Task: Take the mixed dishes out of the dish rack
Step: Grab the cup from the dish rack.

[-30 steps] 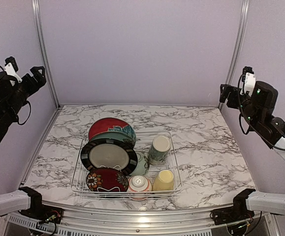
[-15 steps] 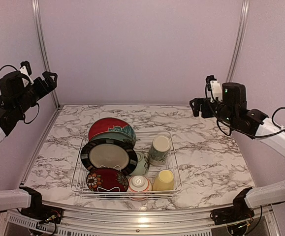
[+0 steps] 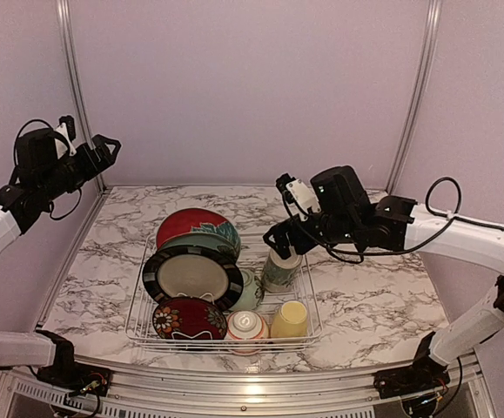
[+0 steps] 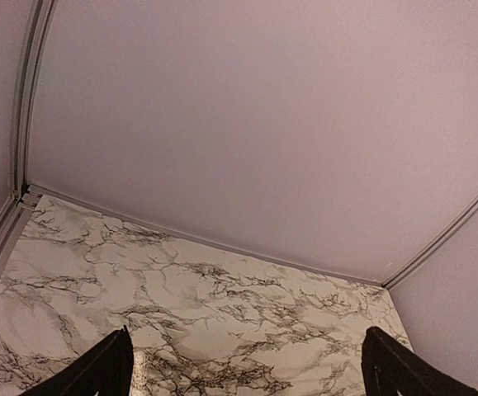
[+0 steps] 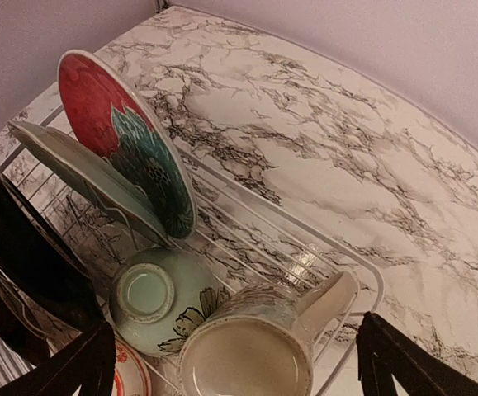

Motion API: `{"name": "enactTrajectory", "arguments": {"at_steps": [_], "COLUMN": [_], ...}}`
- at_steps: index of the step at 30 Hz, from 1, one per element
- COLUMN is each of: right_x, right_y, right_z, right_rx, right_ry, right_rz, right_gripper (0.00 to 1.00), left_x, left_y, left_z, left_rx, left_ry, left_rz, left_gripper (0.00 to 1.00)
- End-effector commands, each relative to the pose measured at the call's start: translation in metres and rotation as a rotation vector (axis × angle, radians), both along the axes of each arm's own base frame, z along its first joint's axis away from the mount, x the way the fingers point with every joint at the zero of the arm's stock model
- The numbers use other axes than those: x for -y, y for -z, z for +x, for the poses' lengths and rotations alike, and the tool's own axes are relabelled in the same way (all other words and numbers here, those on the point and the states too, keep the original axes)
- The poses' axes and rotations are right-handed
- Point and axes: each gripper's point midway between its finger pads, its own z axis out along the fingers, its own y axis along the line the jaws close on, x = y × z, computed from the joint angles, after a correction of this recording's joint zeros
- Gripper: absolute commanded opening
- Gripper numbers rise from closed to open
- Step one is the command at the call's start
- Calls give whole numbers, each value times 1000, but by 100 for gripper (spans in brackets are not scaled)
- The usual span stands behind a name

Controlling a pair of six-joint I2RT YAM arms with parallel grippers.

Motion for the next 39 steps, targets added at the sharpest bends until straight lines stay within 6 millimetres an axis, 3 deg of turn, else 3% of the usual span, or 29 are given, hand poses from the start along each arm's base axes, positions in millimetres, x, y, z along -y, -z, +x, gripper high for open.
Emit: {"name": "enactTrajectory", "arguments": {"at_steps": [1,5,10,15,25,39], "right_x": [-12,-7,3,6,10,11], "right_y": [17,47,61,60,28,68], "right_z": [-13,-16,-13,-8,-1,2], "right_rx": [-53,-85,-75,-51,4,-65], "right_ry": [-1,40,87,108,155,138], "right_rz": [-85,-204,-265,-277,-175,-225], "right_gripper": [99,99,98,99,99,99], "left_x": [8,9,11,10,11,13], "left_y": [17,21,25,26,31,41], "left_z": [2,5,6,6,10,14], "left_rx": [-52,-70,-81,-87,-101,-124], "left_ry": [40,41,51,46,45,52], "left_rz": [-26,-41,-44,-40,-42,-46], "left_gripper": [99,99,99,99,99,99]}}
